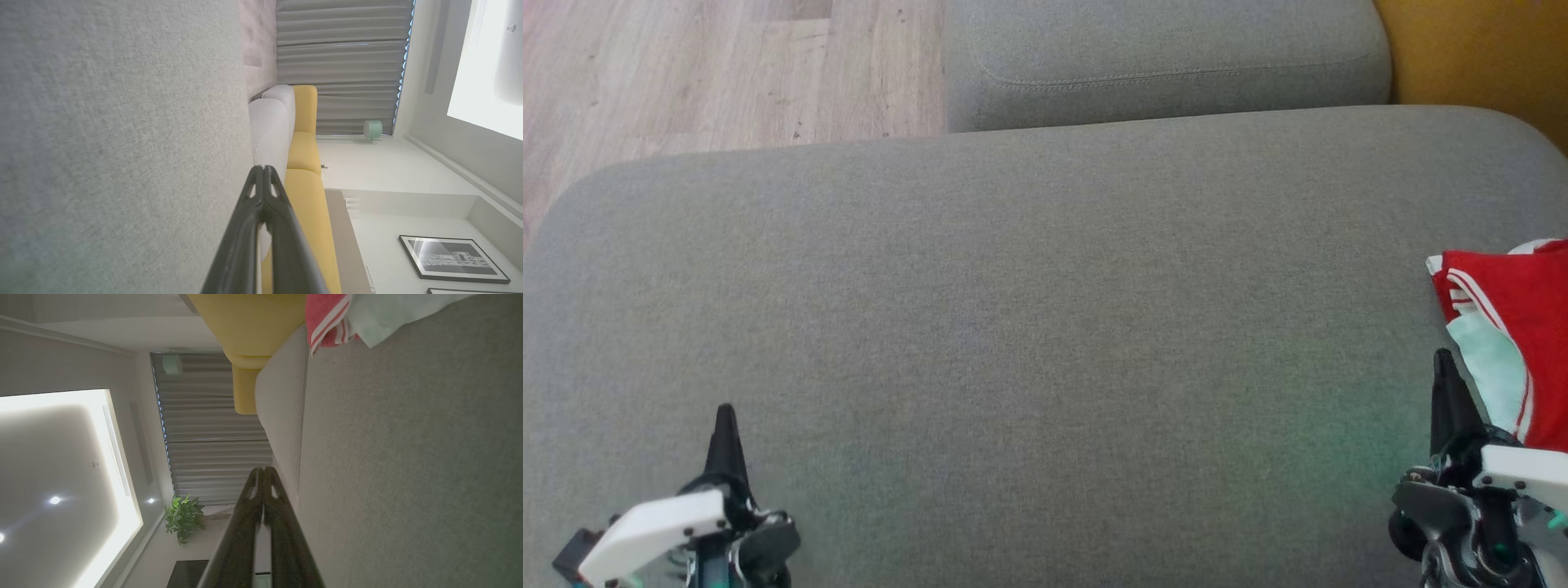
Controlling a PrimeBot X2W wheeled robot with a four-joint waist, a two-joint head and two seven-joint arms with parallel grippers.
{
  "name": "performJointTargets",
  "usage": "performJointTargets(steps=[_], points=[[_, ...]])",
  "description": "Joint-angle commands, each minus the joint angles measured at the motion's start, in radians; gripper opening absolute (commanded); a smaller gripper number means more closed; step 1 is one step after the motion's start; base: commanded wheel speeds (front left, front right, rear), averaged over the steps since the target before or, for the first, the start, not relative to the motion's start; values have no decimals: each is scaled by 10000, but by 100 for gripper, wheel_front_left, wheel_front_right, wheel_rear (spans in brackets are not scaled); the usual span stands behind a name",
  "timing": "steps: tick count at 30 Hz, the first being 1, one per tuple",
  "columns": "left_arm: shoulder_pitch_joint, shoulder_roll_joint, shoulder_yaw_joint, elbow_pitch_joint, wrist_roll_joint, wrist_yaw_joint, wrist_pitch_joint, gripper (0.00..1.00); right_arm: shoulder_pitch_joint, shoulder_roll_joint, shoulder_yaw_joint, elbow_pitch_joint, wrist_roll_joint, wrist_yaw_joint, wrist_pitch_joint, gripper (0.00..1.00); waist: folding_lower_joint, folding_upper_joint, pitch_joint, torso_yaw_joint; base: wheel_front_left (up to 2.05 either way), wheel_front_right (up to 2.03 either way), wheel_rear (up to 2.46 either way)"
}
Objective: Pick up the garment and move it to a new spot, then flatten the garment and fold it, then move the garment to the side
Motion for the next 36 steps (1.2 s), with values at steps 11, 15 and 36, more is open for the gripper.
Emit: performJointTargets(steps=[11,15,36], points=[[-568,43,423,-392,-71,-67,71,0,-568,-60,199,-422,108,-7,67,0,0,0,0,1,0,0,0],[-568,43,423,-392,-71,-67,71,0,-568,-60,199,-422,109,-7,67,0,0,0,0,1,0,0,0],[-567,43,423,-393,-71,-67,71,0,-568,-60,200,-422,109,-7,67,0,0,0,0,1,0,0,0]])
